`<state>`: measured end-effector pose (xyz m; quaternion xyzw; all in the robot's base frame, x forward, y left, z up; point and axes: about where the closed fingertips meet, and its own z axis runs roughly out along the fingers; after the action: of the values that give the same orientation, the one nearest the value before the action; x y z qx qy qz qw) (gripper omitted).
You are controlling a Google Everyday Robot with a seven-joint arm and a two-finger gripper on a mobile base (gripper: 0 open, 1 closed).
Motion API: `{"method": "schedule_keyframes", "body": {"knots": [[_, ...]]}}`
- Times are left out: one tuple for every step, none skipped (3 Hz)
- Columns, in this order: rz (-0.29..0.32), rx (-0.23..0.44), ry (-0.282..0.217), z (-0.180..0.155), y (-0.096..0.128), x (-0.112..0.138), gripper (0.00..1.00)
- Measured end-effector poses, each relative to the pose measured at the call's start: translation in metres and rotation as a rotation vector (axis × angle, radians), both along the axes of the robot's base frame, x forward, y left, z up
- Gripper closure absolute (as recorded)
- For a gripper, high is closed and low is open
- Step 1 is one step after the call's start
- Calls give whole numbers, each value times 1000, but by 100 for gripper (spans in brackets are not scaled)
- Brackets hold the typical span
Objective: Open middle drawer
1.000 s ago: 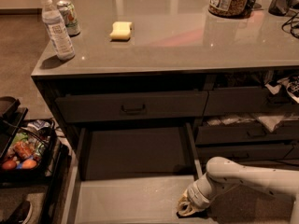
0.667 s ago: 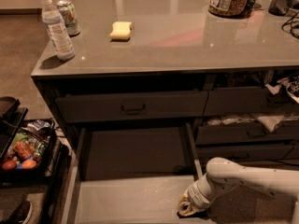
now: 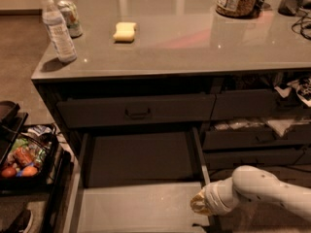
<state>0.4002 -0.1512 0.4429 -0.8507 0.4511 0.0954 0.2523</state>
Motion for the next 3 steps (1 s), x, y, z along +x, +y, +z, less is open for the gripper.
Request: {"method": "schedule_keyframes", "body": {"knots": [[8, 20, -207, 46, -4, 6, 100], [-21, 114, -467, 75, 16, 25, 100], [-58, 247, -658, 90, 37, 29, 100]]}}
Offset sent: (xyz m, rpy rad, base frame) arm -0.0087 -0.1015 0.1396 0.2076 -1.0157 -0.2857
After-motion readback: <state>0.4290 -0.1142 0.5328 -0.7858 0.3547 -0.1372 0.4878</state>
